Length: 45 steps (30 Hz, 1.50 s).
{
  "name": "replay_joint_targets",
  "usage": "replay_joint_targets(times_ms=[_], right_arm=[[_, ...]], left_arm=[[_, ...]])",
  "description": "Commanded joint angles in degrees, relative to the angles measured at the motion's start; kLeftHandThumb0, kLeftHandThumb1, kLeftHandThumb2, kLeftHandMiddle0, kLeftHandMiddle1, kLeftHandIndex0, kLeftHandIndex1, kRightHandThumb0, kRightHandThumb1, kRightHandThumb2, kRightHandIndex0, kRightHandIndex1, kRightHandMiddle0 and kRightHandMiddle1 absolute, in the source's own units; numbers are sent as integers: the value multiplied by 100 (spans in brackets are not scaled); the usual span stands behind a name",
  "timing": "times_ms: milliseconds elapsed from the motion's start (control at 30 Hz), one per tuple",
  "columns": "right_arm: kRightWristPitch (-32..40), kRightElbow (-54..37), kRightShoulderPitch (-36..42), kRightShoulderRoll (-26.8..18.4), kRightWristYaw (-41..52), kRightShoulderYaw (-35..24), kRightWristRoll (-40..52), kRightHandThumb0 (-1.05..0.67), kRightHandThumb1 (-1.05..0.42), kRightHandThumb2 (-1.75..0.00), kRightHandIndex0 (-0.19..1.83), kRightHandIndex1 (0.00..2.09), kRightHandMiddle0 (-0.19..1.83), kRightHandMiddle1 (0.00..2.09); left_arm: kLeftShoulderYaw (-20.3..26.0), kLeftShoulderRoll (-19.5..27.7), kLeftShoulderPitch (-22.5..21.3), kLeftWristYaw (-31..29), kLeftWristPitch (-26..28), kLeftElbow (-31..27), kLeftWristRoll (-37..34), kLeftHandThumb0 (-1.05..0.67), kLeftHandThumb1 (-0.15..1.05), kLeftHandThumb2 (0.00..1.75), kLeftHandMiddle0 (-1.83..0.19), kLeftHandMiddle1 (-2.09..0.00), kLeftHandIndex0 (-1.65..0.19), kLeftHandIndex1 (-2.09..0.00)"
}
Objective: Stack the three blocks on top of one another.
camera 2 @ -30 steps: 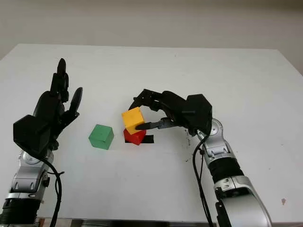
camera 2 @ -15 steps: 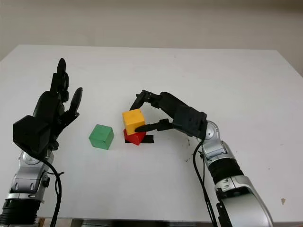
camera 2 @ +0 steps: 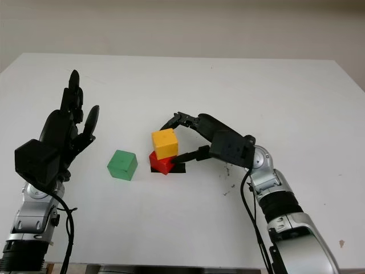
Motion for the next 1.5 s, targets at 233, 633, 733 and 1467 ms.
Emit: replay_joint_targets(times_ms=[233,633,733,1467], right_arm=[[-77,-1026,431,-330,429,3,192,-92,-84,-6,-19,0,-19,2],[-45,-1595,1106,483,-946,-1048,1389,-91,-104,-52,-19,0,-19,0],[-5,-1595,1213,730,-1195,-1318,1769,-83,-105,-63,-19,0,-19,0],[1503,-2178,1936,1286,-1858,-2109,2695,-77,-105,-62,-19,0,-19,1]], left_arm=[[21,20,-1,-22,-34,-64,-37,-75,105,54,15,-5,16,-5],[67,183,-35,32,-159,29,102,-76,105,53,16,-5,15,-5],[69,436,-47,55,-249,82,371,-75,105,54,10,-7,10,-8],[-560,2790,-407,-2112,109,-625,1575,-77,96,5,14,-4,-30,-7]])
